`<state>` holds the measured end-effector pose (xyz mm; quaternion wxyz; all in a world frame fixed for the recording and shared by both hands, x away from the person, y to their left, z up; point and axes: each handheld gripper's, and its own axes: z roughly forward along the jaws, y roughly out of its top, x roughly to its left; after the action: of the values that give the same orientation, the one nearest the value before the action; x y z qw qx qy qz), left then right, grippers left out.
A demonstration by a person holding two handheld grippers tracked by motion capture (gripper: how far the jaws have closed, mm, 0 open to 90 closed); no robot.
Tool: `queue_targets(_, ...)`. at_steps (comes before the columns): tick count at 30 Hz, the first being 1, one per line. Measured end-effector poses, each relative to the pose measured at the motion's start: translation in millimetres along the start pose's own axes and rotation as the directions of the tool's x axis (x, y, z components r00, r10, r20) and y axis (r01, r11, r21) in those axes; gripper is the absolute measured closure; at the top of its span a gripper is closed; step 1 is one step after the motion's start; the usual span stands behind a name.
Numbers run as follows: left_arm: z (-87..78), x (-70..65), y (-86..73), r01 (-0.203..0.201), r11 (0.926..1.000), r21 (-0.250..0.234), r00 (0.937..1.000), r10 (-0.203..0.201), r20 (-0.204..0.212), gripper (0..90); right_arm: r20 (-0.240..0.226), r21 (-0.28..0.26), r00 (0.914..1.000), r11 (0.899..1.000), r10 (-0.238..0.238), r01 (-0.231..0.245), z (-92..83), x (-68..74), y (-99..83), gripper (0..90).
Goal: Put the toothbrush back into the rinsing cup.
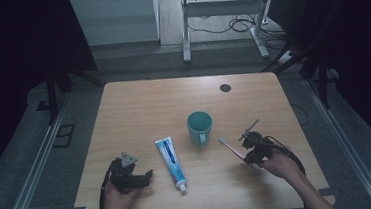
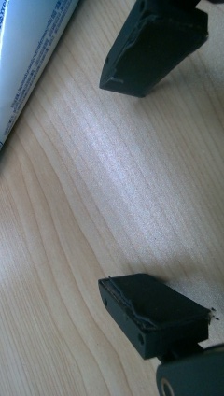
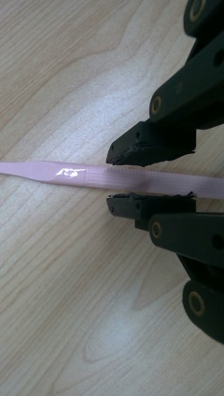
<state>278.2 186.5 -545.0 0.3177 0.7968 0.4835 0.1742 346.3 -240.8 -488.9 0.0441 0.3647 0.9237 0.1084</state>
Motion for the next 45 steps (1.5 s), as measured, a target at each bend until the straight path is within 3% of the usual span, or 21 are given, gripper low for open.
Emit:
queue_targets(10,0.0,0.0,0.0,-0.001,1.0000,0.000,1.0000,0.001,0.000,6.3,0.007,0.117,1.0000,0.993,0.005,-0.006,8.1,-0.4,19.9,71.0)
queue_targets(20,0.0,0.0,0.0,0.000,1.0000,0.000,1.0000,0.000,0.000,6.3,0.014,0.178,0.9999,0.984,0.005,-0.007,16.5,-0.5,31.6,71.4)
queue_targets(27,-0.1,0.0,0.0,-0.001,1.0000,0.000,1.0000,0.001,0.000,6.3,0.016,0.210,0.9998,0.978,0.011,-0.014,18.9,0.3,35.8,77.3)
queue_targets(35,-0.1,0.0,0.0,-0.001,1.0000,0.000,1.0000,0.001,0.000,6.3,0.011,0.201,0.9999,0.980,0.013,-0.015,17.7,-0.4,33.2,78.2)
queue_targets(45,0.0,0.0,0.0,0.000,1.0000,0.000,1.0000,0.000,0.000,6.3,0.001,0.131,0.9997,0.991,0.023,-0.023,2.9,-2.1,23.9,78.3)
